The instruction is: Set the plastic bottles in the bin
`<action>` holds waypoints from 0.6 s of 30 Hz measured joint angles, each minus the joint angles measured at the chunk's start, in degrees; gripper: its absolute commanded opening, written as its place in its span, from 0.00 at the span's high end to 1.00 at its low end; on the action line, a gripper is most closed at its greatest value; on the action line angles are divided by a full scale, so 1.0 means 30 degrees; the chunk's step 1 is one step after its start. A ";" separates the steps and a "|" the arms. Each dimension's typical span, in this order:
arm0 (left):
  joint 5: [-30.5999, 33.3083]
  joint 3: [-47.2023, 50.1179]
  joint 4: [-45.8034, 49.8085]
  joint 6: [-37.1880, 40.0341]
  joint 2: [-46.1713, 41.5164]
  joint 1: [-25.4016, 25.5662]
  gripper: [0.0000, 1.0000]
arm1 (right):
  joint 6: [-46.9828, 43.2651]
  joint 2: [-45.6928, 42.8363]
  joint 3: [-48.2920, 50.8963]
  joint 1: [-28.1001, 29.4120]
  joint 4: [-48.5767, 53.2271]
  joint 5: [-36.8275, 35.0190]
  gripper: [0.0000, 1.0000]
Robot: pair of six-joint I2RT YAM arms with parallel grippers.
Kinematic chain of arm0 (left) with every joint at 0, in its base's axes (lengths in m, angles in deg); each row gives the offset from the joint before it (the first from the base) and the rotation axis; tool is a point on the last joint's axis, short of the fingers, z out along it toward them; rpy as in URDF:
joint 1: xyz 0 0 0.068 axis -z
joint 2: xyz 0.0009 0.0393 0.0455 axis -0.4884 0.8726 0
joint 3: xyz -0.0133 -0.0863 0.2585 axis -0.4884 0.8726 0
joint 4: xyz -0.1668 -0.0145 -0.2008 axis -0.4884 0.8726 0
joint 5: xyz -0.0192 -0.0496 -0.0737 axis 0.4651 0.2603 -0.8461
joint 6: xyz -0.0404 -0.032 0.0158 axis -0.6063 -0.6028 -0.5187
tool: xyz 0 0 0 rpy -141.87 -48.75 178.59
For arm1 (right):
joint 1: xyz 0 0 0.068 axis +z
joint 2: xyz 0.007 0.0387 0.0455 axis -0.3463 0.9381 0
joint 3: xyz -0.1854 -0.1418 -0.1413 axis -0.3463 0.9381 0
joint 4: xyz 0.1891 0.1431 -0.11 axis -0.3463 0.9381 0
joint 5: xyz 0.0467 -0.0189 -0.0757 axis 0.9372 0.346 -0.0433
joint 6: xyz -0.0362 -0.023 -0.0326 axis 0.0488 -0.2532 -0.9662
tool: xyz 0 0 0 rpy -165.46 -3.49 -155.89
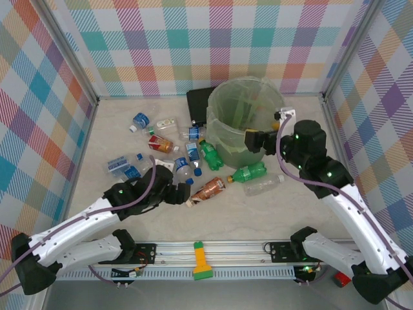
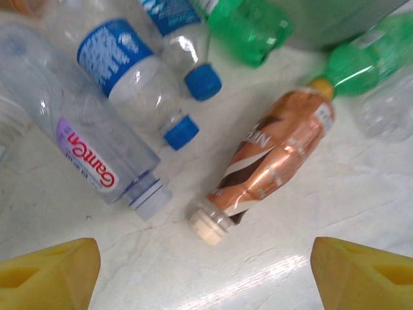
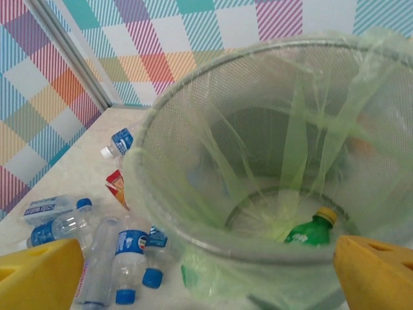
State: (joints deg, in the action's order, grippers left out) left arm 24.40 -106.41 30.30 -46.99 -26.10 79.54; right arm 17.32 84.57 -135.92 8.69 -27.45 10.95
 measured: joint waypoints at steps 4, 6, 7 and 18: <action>-0.0211 0.0758 -0.0750 0.0277 0.1086 0.0270 0.23 | 0.0852 -0.1268 0.0816 0.0000 0.0583 0.0270 0.01; -0.0211 0.0867 -0.1166 0.0415 0.1727 0.0466 0.25 | 0.1297 -0.1770 0.1107 0.0000 0.0838 0.0459 0.01; -0.0219 0.0903 -0.1384 0.0474 0.1996 0.0532 0.25 | 0.1435 -0.1953 0.1217 0.0000 0.0925 0.0525 0.01; -0.0204 0.1049 -0.3956 0.1523 0.5858 0.0984 0.29 | 0.2914 -0.2477 0.1953 0.0000 0.1443 0.1537 0.01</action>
State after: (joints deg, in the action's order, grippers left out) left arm 23.79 -103.27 18.44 -42.42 -8.53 82.49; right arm 26.06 77.14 -130.06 8.69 -23.12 15.56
